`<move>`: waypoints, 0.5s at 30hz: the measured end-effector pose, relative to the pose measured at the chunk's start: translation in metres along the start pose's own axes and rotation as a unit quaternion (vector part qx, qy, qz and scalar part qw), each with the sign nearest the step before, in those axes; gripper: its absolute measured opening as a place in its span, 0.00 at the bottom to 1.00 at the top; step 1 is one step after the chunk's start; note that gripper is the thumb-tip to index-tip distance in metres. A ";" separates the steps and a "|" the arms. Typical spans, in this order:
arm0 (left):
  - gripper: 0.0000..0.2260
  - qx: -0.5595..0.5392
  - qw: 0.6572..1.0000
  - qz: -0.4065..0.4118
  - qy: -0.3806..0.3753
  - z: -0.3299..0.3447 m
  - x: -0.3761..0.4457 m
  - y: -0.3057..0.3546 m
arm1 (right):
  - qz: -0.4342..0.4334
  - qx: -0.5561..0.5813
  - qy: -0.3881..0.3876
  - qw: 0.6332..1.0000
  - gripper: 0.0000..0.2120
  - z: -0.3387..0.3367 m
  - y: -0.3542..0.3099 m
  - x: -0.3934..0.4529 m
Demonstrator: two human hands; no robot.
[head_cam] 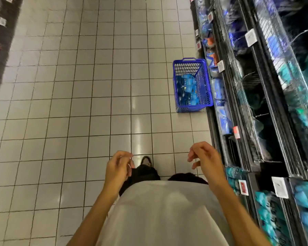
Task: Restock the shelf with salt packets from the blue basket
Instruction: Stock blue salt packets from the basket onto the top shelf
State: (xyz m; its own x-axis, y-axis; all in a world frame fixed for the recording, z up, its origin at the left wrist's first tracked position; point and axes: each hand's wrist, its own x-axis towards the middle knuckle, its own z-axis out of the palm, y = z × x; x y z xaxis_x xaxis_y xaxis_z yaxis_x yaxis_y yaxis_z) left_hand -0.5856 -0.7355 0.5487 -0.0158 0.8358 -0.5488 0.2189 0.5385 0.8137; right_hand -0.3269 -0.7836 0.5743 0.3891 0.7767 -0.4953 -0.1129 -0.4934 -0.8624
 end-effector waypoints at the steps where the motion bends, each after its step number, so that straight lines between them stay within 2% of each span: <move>1: 0.09 0.002 1.000 0.002 -0.012 -0.001 0.019 0.014 | 0.006 0.006 0.018 1.000 0.07 0.001 -0.003 0.005; 8: 0.09 0.010 0.996 0.022 -0.083 0.014 0.136 0.101 | 0.017 -0.023 0.117 0.993 0.08 -0.016 -0.014 0.036; 12: 0.10 0.040 0.994 0.024 -0.100 0.040 0.207 0.144 | 0.026 -0.084 0.124 0.988 0.09 -0.027 -0.017 0.079; 15: 0.10 0.039 0.994 0.027 -0.102 0.061 0.252 0.175 | 0.029 -0.080 0.120 0.989 0.08 -0.031 -0.024 0.127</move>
State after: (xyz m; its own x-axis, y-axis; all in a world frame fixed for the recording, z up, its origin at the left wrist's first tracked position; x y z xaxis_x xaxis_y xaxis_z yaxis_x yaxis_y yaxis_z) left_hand -0.4914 -0.4370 0.5411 0.1944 0.8193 -0.5393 0.2897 0.4774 0.8296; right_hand -0.2460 -0.6852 0.5356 0.5947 0.6392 -0.4876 -0.0028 -0.6049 -0.7963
